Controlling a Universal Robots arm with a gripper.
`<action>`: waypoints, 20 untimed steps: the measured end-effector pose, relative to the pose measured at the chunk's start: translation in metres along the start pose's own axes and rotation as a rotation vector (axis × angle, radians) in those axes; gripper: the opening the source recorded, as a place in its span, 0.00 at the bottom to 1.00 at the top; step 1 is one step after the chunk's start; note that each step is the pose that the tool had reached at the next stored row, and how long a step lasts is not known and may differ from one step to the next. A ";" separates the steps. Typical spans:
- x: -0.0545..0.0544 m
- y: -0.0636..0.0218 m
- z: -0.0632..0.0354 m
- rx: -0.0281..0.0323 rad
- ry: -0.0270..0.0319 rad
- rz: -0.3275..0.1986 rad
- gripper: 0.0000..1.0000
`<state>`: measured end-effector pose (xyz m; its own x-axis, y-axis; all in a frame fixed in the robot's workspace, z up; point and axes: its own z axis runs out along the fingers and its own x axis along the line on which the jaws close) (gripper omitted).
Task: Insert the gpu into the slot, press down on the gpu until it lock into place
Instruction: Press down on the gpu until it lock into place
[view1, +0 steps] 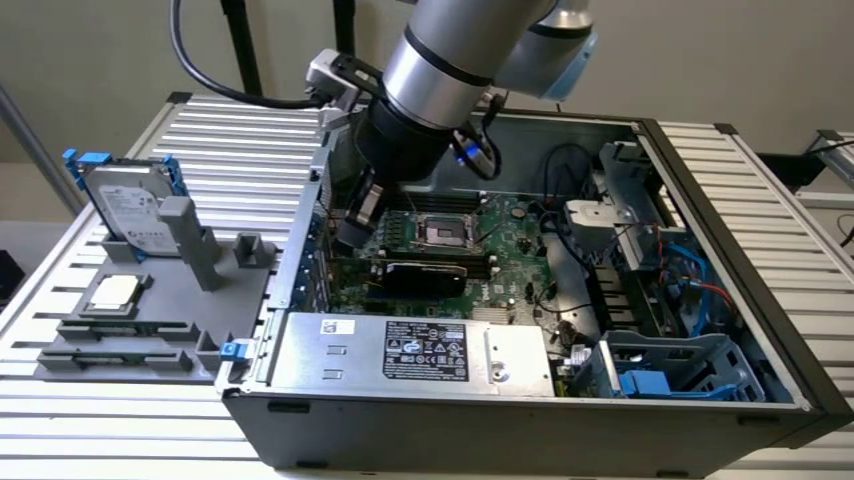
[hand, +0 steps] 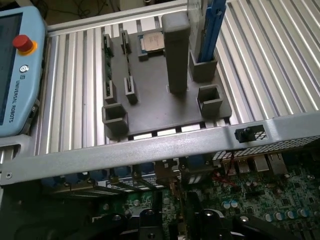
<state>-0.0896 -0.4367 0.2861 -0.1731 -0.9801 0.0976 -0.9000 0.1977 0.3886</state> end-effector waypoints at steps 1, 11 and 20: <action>0.000 -0.0001 0.0003 -0.0029 -0.0041 0.011 0.33; 0.004 -0.0012 0.0010 -0.0398 -0.0023 0.062 0.33; 0.005 -0.0017 0.0018 -0.0505 -0.0018 0.115 0.33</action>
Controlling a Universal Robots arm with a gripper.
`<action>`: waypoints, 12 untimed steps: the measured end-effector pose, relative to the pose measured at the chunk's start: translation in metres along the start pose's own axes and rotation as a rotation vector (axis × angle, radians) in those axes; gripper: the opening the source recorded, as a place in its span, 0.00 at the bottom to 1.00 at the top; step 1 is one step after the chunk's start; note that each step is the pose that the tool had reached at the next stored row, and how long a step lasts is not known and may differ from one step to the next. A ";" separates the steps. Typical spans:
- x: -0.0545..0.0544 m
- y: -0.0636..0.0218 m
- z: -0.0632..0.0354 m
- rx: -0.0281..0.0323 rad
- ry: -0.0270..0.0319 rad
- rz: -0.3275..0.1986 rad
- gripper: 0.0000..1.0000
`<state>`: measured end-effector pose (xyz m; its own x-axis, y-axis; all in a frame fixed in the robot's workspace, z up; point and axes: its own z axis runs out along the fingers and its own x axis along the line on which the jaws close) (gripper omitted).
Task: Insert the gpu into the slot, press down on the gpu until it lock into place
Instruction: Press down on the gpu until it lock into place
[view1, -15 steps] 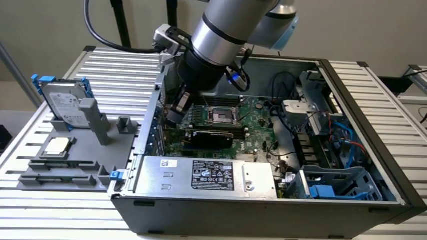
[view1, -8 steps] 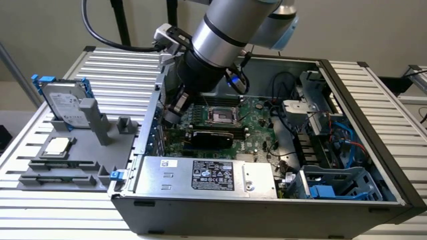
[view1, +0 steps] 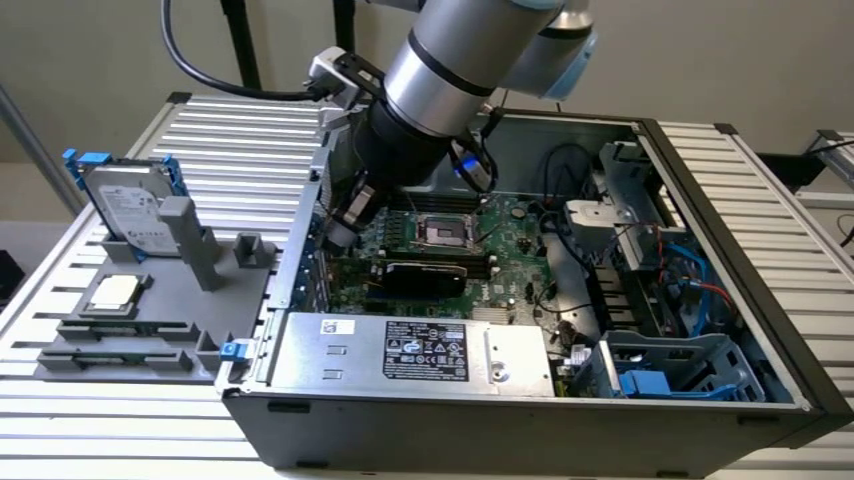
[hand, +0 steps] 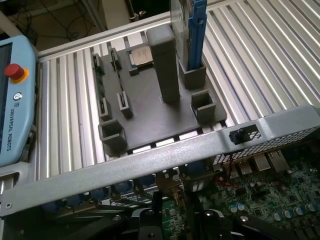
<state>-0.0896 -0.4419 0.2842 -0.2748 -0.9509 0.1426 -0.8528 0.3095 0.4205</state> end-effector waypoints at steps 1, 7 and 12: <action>0.000 -0.0002 0.0002 0.0003 0.0017 0.007 0.33; 0.000 -0.0008 0.0008 -0.0025 0.0004 0.036 0.33; -0.001 -0.0018 0.0011 -0.0044 -0.0047 0.053 0.33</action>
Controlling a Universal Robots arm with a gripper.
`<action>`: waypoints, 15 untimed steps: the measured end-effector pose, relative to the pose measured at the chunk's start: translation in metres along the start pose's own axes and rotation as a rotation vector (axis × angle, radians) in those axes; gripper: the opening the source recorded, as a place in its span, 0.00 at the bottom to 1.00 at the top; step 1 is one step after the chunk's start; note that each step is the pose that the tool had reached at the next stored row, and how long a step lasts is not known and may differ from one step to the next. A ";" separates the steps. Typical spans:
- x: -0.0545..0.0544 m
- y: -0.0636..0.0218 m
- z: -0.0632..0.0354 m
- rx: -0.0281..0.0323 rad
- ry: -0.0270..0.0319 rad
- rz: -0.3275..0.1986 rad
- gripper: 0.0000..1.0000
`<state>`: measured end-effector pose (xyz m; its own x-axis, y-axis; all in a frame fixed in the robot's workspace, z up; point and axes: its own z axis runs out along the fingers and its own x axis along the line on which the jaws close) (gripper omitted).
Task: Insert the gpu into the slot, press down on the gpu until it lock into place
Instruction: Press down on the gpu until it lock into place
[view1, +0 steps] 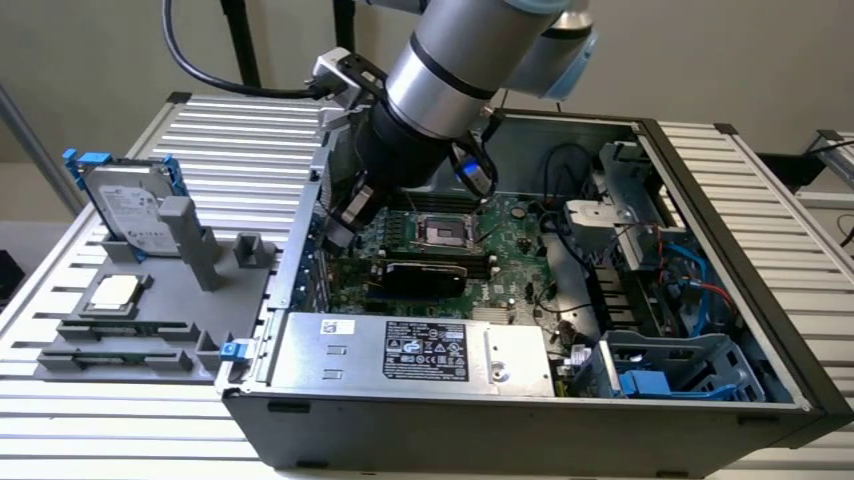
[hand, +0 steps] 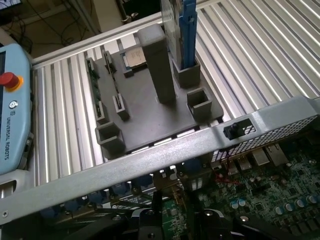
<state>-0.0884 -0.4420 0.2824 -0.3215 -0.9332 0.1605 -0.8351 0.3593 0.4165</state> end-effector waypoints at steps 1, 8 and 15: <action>0.000 -0.0001 0.0001 -0.0001 -0.0002 0.003 0.33; 0.000 -0.0005 0.0011 -0.0030 -0.0076 0.031 0.33; -0.001 -0.0006 0.0012 -0.0098 -0.0186 0.058 0.33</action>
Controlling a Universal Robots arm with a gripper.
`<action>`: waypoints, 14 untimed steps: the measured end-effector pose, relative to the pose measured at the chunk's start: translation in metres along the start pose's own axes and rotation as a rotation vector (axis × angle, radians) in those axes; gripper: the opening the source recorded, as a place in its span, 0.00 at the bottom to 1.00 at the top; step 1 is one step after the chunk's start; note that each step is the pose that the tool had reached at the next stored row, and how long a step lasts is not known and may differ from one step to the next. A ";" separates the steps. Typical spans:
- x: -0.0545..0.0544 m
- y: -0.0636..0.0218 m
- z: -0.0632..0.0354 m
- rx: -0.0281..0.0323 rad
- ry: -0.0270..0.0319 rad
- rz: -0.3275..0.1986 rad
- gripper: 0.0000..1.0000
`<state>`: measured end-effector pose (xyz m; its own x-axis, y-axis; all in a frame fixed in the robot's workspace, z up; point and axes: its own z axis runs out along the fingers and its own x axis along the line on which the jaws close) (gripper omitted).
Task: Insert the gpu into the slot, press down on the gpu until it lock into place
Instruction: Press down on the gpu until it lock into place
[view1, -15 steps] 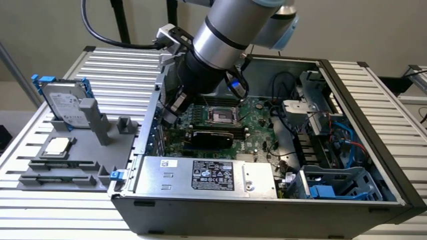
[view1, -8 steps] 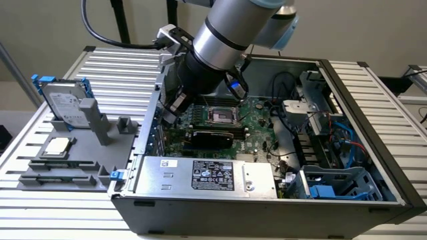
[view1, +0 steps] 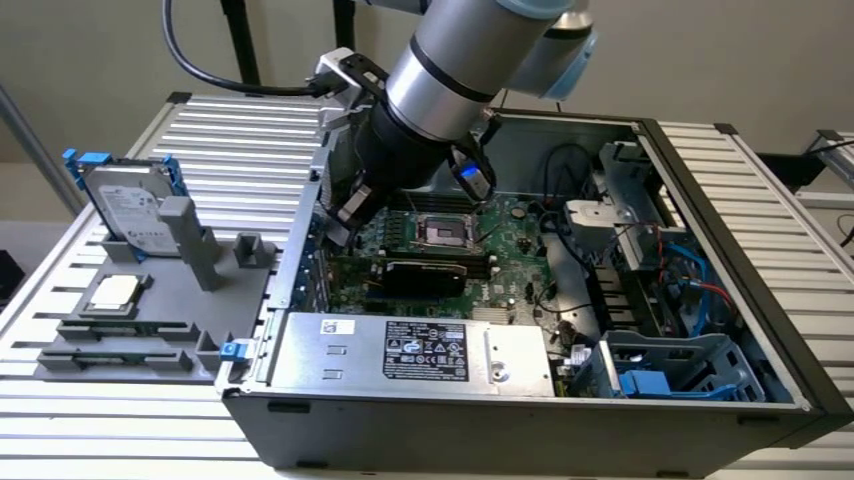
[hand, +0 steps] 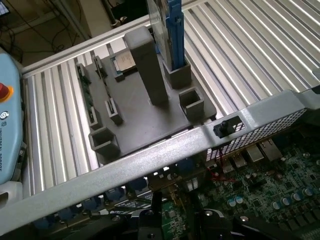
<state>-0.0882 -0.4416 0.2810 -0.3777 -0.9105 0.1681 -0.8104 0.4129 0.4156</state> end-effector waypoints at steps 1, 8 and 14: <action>0.000 -0.0001 -0.0001 -0.0007 -0.0005 0.002 0.33; 0.000 -0.0006 -0.0004 -0.0019 -0.0024 0.006 0.33; -0.001 -0.0002 -0.0004 -0.0022 -0.0029 0.007 0.33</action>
<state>-0.0874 -0.4407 0.2810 -0.3849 -0.9075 0.1684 -0.8067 0.4194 0.4164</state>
